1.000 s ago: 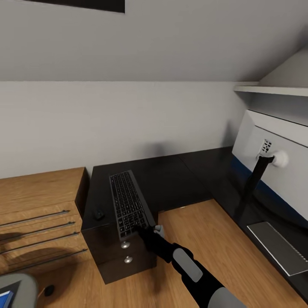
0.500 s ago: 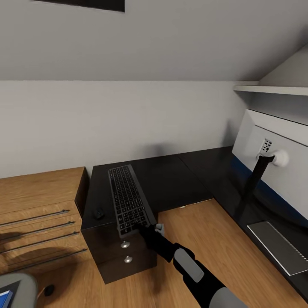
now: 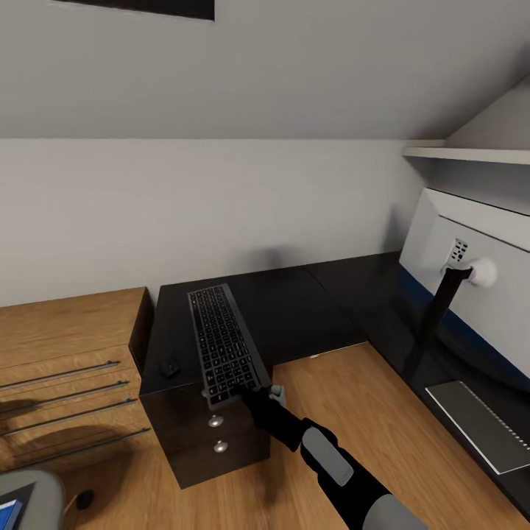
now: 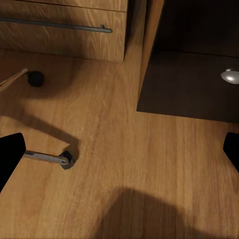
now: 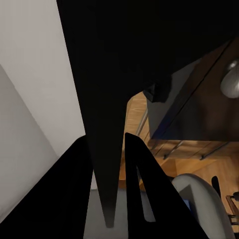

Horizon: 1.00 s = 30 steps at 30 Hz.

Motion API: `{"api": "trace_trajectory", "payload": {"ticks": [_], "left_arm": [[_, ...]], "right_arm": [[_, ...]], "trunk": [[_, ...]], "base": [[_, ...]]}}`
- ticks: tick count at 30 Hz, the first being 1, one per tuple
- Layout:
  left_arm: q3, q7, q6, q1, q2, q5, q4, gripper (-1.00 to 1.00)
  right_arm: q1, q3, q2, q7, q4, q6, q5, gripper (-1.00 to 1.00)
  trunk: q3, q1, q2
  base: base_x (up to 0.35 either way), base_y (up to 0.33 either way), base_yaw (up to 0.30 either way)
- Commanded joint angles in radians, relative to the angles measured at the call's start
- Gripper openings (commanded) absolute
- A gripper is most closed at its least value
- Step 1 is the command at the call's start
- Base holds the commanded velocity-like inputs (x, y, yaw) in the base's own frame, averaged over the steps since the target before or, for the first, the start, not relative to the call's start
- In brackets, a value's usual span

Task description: In the bedroom, organize the workspace by keeping the computer under the desk, ensuring the monitor is on the desk, placing the keyboard on the desk next to the monitor, placing the mouse on the desk next to the keyboard, moving the folder from the swivel chair onto the desk next to the mouse, stacking the notebook on top of the folder with the pen on top of the notebook, and positioning the swivel chair next to the desk.

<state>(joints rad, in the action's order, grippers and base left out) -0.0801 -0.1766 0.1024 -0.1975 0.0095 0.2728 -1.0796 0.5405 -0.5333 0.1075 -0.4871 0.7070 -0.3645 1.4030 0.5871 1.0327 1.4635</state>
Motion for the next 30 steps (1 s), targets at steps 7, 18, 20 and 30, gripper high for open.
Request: {"api": "trace_trajectory", "payload": {"ticks": [7,18,20,30], "left_arm": [[0.002,-0.003,0.004,0.000,0.000,0.008,0.001,1.00],[0.002,-0.003,0.004,0.000,-0.002,0.007,-0.002,1.00],[0.002,-0.003,0.003,0.000,-0.002,0.008,-0.003,1.00],[0.002,-0.003,0.003,0.000,-0.002,0.008,-0.005,1.00]], "right_arm": [[0.001,-0.001,0.000,0.001,-0.001,-0.006,0.011,-1.00],[0.001,0.002,0.000,0.006,-0.001,-0.014,0.013,-1.00],[0.001,0.003,0.001,0.010,-0.001,-0.014,0.013,-1.00],[0.001,0.003,0.002,0.020,-0.001,-0.014,0.014,-1.00]], "trunk": [[0.001,0.000,0.000],[0.001,0.000,0.000],[0.001,0.000,0.000],[0.032,0.038,0.070]], "base": [[0.130,0.000,0.000],[0.069,0.000,0.000],[0.006,0.000,0.000],[0.001,0.000,0.000]]}}
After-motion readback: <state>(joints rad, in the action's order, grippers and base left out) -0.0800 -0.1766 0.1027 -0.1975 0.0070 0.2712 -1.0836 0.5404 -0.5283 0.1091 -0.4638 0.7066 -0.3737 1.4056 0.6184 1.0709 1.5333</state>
